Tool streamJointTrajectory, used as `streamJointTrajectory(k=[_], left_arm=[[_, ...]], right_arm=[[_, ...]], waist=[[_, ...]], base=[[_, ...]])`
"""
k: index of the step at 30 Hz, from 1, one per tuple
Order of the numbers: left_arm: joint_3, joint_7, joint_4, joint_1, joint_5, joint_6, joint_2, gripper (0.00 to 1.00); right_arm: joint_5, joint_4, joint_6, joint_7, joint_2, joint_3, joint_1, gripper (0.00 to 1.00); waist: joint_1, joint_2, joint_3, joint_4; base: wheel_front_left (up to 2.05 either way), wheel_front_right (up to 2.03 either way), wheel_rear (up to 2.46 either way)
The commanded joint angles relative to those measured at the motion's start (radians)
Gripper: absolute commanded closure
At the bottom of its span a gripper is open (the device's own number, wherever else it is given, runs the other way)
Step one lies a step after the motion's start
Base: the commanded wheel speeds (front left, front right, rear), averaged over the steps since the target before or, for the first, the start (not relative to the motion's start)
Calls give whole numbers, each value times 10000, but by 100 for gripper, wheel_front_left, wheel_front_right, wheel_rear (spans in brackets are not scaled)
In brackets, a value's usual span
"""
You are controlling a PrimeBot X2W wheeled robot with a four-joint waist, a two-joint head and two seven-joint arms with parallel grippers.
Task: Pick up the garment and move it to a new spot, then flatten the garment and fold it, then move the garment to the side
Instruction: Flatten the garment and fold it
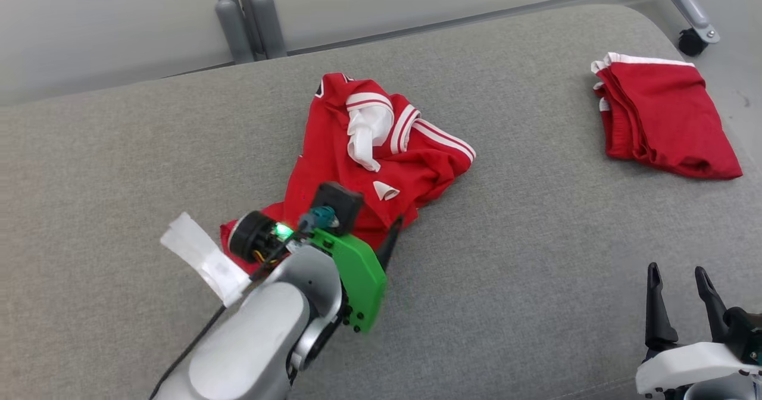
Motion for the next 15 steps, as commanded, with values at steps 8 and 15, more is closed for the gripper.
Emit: streamJointTrajectory(k=[8, 15], left_arm=[[-804, 596, -1014, 456, 704, 479, 120, 0], [-815, 577, -339, 474, 863, 916, -53, 0]], right_arm=[[176, 10, -12, -25, -22, 165, -173, 0], [276, 72, -12, -25, -21, 233, -347, 0]], waist=[[0, -1, 286, 98], [0, -1, 527, -102]], base=[[0, 0, 0], [0, 0, 0]])
